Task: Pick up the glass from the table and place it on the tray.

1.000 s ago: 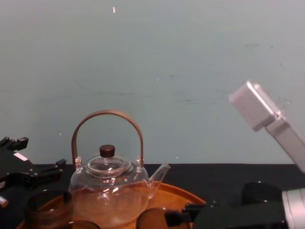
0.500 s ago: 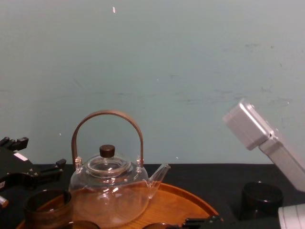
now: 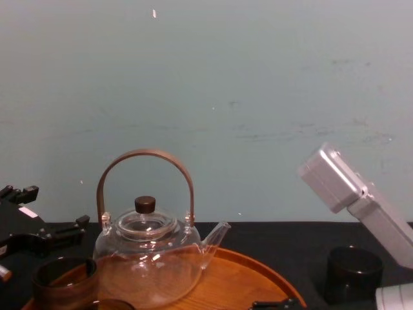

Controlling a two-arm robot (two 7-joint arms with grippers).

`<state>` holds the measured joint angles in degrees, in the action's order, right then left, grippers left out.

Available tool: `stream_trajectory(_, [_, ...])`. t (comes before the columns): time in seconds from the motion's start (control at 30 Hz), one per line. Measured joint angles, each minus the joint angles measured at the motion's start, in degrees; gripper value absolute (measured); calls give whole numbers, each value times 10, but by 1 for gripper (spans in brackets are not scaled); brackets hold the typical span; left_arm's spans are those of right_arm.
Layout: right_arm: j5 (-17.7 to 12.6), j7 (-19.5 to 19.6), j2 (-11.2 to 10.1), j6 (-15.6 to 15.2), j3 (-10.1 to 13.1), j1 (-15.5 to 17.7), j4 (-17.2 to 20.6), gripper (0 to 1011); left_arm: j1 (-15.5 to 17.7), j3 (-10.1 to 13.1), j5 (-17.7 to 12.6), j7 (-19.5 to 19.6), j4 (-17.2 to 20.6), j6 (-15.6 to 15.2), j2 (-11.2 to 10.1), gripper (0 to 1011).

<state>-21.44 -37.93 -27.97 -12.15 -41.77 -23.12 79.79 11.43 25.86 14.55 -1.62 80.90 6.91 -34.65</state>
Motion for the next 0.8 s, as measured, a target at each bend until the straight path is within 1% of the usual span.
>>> stream_trajectory(0.27, [-1, -1, 0, -1, 0, 0, 0, 905, 0, 0, 0, 0, 0, 0, 0, 1001])
stream_trajectory(0.33, [0, -1, -1, -2, 0, 0, 0, 929, 0, 0, 0, 0, 0, 0, 0, 1001])
stream_trajectory(0.43, [-1, -1, -1, -2, 0, 0, 0, 1002, 0, 0, 0, 0, 0, 0, 0, 1001])
stream_trajectory(0.8, [-2, -3, -1, -2, 0, -1, 0, 1002, 0, 0, 0, 0, 0, 0, 0, 1001])
